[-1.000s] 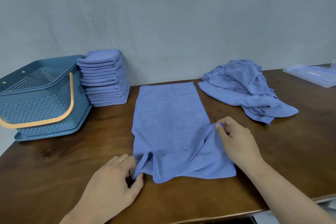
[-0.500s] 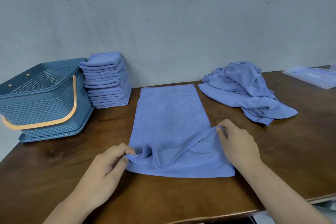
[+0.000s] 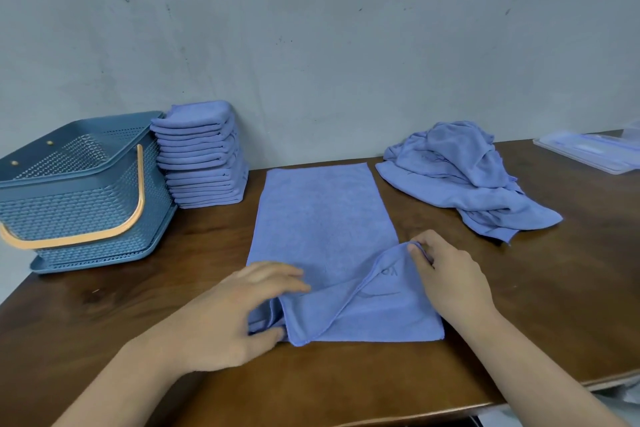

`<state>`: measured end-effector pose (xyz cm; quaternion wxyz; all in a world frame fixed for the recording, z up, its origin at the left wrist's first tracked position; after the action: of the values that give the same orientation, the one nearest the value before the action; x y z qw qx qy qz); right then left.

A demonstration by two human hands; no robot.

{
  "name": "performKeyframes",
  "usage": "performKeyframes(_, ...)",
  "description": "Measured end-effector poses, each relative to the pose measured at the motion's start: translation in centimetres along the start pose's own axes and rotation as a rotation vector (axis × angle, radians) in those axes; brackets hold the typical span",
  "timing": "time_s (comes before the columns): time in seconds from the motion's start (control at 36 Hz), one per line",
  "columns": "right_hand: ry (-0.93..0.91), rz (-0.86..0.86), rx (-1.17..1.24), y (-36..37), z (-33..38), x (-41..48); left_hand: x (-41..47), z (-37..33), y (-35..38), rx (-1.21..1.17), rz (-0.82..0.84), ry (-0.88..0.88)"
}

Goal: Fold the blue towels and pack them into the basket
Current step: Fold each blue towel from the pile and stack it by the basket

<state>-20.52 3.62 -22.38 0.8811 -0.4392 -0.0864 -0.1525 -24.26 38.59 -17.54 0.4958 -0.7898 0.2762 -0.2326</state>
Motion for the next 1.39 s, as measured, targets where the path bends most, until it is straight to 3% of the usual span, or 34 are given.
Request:
performKeyframes(0.08, -0.018, 0.021, 0.128, -0.4, 0.3, 0.0, 1.3, -0.6, 0.0, -0.015, -0.056, -0.002)
performKeyframes(0.14, -0.033, 0.037, 0.258, -1.0, 0.8, 0.1, 1.8, -0.4, -0.4, -0.192, -0.115, -0.083)
performKeyframes(0.31, -0.086, -0.060, 0.463, -3.0, 3.5, 3.6, 3.7, 2.8, -3.5, -0.611, -0.565, -0.273)
performKeyframes(0.42, -0.119, -0.116, 0.419, -3.0, 5.5, 8.9, 6.5, 6.6, -5.6, -0.592, -0.782, -0.432)
performKeyframes(0.5, -0.151, -0.162, 0.345, -2.1, 6.4, 13.9, 9.9, 9.1, -7.3, -0.482, -0.823, -0.499)
performKeyframes(0.64, -0.149, -0.170, 0.160, 0.8, 6.7, 21.9, 16.1, 14.2, -8.6, -0.317, -0.788, -0.584)
performKeyframes(0.75, -0.096, -0.016, -0.037, 5.1, 5.7, 25.6, 19.4, 17.2, -7.4, -0.244, -0.744, -0.744)
performKeyframes(0.81, -0.109, 0.033, -0.146, 7.0, 5.3, 25.7, 20.6, 16.7, -6.1, -0.106, -0.703, -0.736)
performKeyframes(0.86, -0.173, 0.101, -0.187, 8.7, 5.4, 25.0, 21.3, 14.9, -4.3, 0.046, -0.578, -0.646)
performKeyframes(0.92, -0.217, 0.171, -0.190, 10.2, 5.3, 23.8, 21.6, 13.4, -2.0, 0.163, -0.351, -0.530)
performKeyframes(1.03, -0.273, 0.401, -0.325, 12.9, 4.8, 20.3, 20.8, 13.4, 1.9, 0.194, 0.023, -0.463)
performKeyframes(1.17, -0.291, 0.547, -0.408, 12.0, 4.7, 16.7, 18.0, 12.2, 2.9, 0.223, 0.070, -0.475)
performKeyframes(1.39, -0.315, 0.542, -0.412, 9.2, 5.1, 9.8, 12.1, 7.0, 4.7, 0.247, 0.034, -0.474)
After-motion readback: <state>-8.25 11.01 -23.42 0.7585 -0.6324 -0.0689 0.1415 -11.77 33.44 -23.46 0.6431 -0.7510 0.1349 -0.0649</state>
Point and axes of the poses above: each hand's wrist, its own x-axis towards the middle knuckle, its own y-axis out of the palm, z = x × y, the point moved 4 cm from there along x, towards the middle knuckle
